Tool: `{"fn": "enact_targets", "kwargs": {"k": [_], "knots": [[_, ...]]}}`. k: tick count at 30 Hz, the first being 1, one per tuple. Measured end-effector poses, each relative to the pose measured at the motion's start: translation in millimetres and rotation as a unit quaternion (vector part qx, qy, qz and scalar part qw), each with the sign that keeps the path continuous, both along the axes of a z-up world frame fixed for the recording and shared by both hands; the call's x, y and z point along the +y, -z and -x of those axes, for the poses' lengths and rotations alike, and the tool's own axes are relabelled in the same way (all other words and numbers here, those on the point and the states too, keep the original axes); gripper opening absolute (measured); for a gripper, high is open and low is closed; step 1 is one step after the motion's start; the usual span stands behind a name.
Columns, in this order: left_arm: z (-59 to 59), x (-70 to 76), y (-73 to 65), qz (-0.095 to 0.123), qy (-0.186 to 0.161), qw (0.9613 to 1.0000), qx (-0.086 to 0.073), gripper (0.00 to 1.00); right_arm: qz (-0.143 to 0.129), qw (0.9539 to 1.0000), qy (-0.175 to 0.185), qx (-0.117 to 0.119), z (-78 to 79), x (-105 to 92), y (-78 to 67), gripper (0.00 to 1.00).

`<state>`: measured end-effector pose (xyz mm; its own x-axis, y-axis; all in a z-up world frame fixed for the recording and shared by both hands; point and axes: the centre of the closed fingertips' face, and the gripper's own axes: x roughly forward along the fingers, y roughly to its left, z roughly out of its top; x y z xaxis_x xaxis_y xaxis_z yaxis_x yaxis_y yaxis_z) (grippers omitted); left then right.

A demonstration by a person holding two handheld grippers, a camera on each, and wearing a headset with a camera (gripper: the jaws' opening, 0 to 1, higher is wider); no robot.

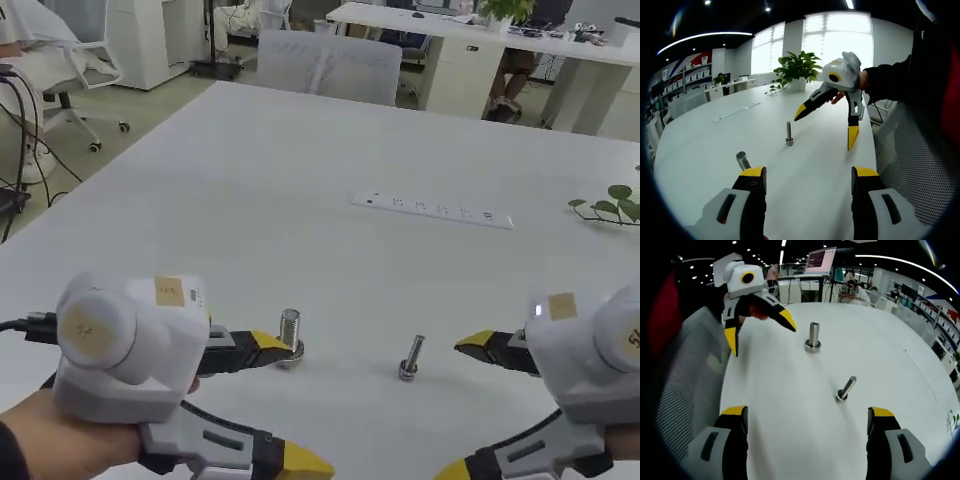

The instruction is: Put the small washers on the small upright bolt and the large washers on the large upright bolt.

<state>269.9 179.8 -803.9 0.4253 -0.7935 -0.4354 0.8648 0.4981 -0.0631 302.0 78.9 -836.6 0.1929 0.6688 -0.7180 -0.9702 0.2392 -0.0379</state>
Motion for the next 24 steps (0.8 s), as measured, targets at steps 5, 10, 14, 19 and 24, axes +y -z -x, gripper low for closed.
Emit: {"fn": "enact_targets", "kwargs": {"k": [5,10,14,19,24], "knots": [[-0.4,4.4,-2.8,0.002,-0.007,1.0000,-0.001,0.70,-0.012,0.9999,0.008,-0.004,7.7,-1.7,-5.8,1.00],[0.8,8.9,-4.4,0.001,-0.012,0.9999,0.000,0.71,-0.023,0.9995,0.019,-0.006,14.2,-3.7,-9.7,1.00],[1.7,12.5,-7.6,0.000,-0.017,0.9999,-0.002,0.71,-0.032,0.9991,0.026,-0.012,22.1,-4.9,-14.2,1.00],[3.5,18.4,-10.6,0.001,-0.024,0.9997,-0.001,0.72,-0.041,0.9984,0.036,-0.015,28.8,-8.4,-16.8,1.00],[8.9,25.1,-10.5,-0.001,-0.030,0.9995,0.001,0.73,-0.052,0.9974,0.046,-0.018,36.2,-9.9,-21.1,1.00]]}}
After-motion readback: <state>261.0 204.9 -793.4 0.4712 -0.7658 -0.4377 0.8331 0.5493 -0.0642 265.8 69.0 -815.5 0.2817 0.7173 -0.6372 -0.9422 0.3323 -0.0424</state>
